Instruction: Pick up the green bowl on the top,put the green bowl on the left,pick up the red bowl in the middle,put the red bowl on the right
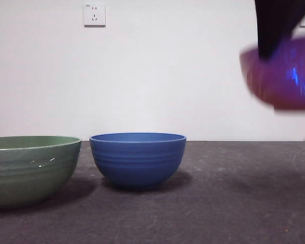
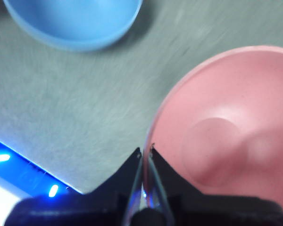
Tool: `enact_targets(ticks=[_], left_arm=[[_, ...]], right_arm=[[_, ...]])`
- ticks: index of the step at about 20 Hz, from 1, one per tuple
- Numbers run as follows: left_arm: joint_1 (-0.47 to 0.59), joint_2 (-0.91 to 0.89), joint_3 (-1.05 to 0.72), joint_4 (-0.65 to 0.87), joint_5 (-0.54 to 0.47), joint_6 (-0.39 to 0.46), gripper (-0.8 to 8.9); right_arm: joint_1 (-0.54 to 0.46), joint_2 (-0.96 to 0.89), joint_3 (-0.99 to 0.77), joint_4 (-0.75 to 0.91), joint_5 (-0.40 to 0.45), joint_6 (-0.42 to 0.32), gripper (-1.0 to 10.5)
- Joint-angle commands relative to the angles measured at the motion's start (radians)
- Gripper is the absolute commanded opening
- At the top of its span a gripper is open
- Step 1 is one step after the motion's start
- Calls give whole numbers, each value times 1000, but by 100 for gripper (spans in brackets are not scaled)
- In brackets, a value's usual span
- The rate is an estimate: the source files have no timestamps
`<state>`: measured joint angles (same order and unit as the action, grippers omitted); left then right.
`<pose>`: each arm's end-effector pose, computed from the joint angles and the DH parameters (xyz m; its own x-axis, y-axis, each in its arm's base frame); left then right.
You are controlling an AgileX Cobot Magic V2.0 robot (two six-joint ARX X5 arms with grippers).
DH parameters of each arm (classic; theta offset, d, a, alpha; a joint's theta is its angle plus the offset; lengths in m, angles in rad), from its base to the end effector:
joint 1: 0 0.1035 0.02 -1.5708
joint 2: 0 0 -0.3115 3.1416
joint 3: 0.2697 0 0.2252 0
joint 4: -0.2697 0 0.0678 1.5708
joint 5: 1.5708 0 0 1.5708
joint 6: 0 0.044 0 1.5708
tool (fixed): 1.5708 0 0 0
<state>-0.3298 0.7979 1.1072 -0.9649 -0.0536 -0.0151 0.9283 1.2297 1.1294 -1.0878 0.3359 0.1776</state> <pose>0.0760 -0.0235 0.3816 0.7662 -0.2057 -0.6088 0.2745 0.9614 0.0207 0.1186 0.1343 0.3336 0.4751 0.0847 -0.8758 -0.5732 0.7850 -0.2350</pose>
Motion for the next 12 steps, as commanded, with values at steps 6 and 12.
enact_targets(ticks=[6, 12], left_arm=[[3, -3, -3, 3, 6, 11, 404], [3, -3, -3, -1, 6, 12, 404]], right_arm=[[69, 53, -164, 335, -155, 56, -13], [69, 184, -164, 377, -204, 29, -12]])
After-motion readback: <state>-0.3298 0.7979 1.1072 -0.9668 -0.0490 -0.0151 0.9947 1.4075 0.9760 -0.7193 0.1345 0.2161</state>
